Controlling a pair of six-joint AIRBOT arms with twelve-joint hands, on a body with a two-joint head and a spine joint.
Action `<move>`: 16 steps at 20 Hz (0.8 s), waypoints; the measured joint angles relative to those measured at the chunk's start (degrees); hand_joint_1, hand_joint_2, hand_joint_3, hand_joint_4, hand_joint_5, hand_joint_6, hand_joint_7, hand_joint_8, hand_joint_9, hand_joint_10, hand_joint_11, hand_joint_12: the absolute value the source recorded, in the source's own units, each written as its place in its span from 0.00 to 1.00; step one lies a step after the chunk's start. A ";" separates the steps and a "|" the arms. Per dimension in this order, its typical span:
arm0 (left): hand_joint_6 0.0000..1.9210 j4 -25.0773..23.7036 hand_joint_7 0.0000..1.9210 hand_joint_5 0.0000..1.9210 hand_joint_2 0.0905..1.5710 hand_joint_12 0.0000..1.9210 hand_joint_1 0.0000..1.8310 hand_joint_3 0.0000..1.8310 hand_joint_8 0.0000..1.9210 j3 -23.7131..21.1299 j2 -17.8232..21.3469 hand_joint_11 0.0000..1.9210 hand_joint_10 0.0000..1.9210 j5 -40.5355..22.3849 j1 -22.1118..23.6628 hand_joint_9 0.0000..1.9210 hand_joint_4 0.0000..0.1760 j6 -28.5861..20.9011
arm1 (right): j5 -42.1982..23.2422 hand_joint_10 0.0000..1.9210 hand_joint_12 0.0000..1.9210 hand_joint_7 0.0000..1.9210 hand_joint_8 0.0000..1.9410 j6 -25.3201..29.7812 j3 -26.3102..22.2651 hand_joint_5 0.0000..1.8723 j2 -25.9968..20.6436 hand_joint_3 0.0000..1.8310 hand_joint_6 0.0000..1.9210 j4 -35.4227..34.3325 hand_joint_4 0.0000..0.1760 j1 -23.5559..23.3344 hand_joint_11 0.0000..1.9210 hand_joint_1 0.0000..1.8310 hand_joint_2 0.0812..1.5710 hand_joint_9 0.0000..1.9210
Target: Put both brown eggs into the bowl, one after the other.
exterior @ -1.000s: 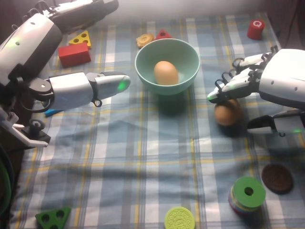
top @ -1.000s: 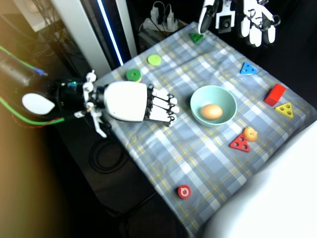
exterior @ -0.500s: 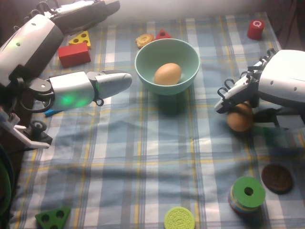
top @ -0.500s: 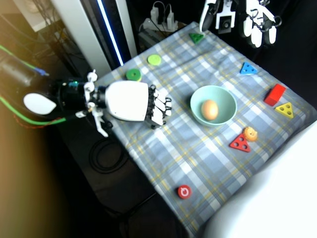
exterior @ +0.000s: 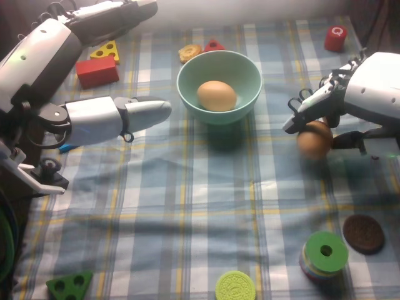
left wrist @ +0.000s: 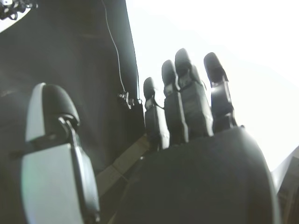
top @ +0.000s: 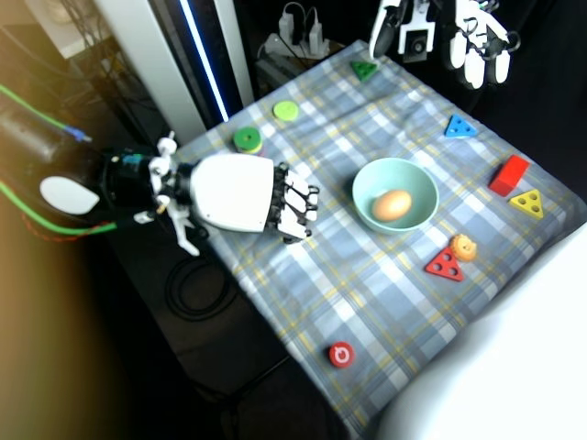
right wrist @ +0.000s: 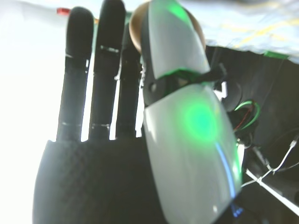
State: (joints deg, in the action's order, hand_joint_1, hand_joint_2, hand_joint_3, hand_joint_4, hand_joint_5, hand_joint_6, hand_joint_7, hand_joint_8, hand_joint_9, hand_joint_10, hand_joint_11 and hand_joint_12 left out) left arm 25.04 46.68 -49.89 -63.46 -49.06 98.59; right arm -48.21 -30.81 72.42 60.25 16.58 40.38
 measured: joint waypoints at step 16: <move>0.00 -0.92 0.25 0.25 0.55 0.25 0.51 0.00 0.00 1.31 -0.96 0.00 0.00 2.14 0.22 0.23 0.71 -1.07 | 2.43 0.24 0.71 0.64 0.28 -3.80 8.87 0.59 10.23 0.00 0.42 1.22 0.18 -17.29 0.49 0.68 0.65 0.65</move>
State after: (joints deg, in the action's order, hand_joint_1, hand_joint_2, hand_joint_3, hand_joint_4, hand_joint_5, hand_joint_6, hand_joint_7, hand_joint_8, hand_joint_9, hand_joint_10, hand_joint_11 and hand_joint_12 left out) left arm 24.12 47.99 -50.85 -61.32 -48.84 97.51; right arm -45.78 -34.61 81.30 70.48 17.80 23.09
